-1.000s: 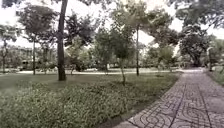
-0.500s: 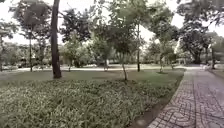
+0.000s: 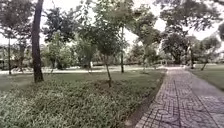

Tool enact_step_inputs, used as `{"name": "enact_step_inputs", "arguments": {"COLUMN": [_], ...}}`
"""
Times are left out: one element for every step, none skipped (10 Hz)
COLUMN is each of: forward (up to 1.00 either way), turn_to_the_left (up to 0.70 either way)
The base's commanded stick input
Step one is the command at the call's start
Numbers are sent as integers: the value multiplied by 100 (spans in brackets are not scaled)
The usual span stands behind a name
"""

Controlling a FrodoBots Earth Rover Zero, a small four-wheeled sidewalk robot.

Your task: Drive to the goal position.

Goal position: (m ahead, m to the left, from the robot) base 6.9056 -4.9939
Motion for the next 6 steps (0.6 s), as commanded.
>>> {"name": "enact_step_inputs", "arguments": {"forward": [0,0,0,0,0,0], "turn_to_the_left": [-45,-45,-45,-45,-38,-14]}}
